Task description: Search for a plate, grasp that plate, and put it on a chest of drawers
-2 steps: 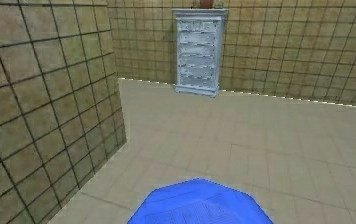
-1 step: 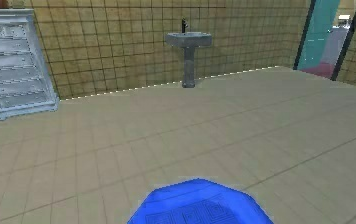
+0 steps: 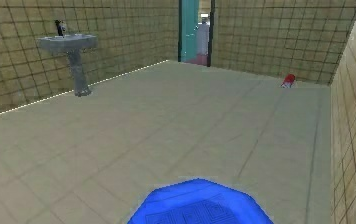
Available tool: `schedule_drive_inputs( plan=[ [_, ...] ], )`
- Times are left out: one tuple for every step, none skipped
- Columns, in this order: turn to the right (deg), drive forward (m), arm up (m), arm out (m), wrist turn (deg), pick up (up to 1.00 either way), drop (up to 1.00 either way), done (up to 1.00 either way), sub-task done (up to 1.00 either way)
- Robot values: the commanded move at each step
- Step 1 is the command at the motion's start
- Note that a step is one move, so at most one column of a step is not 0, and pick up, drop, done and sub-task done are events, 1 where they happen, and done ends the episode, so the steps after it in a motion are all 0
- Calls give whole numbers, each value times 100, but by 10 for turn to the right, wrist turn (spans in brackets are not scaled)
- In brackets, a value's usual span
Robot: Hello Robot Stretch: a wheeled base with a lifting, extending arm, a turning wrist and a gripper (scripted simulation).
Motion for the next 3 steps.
schedule_drive_inputs(
  plan=[
    [0, 100, 0, 0, 0, 0, 0, 0, 0],
    [30, 0, 0, 0, 0, 0, 0, 0, 0],
    [0, 100, 0, 0, 0, 0, 0, 0, 0]
  ],
)
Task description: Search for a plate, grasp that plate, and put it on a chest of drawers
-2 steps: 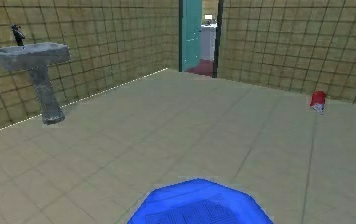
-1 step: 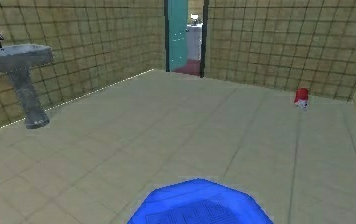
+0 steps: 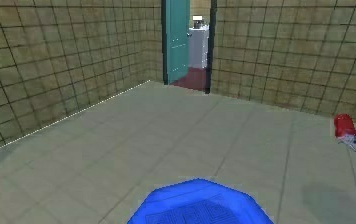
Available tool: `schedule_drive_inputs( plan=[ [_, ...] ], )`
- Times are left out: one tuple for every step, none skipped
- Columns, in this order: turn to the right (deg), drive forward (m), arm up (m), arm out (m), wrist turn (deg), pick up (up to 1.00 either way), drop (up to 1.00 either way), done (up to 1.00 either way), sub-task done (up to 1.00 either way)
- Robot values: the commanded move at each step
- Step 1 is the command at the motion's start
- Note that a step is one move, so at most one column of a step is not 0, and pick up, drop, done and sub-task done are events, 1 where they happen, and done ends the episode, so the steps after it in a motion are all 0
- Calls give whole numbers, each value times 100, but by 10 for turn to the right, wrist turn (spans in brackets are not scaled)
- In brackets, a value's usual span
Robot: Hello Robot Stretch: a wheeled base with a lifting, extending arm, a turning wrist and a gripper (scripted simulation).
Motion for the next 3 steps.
schedule_drive_inputs(
  plan=[
    [0, 100, 0, 0, 0, 0, 0, 0, 0],
    [0, 100, 0, 0, 0, 0, 0, 0, 0],
    [0, 100, 0, 0, 0, 0, 0, 0, 0]
  ],
)
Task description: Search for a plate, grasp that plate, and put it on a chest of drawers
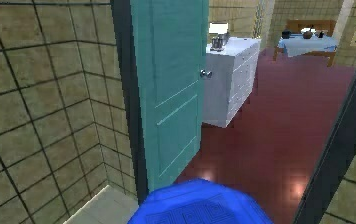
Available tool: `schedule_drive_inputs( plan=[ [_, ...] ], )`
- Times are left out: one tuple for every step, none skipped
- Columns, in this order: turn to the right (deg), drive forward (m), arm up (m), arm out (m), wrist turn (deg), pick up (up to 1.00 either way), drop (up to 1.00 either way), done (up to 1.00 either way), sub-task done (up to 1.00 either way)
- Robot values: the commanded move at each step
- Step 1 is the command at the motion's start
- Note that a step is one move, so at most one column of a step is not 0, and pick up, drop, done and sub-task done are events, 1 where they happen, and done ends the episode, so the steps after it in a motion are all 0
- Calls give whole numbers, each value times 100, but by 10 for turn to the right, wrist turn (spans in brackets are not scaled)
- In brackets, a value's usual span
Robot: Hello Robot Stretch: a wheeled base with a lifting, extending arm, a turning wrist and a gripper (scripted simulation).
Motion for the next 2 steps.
schedule_drive_inputs(
  plan=[
    [0, 45, 0, 0, 0, 0, 0, 0, 0],
    [270, 0, 0, 0, 0, 0, 0, 0, 0]
  ],
)
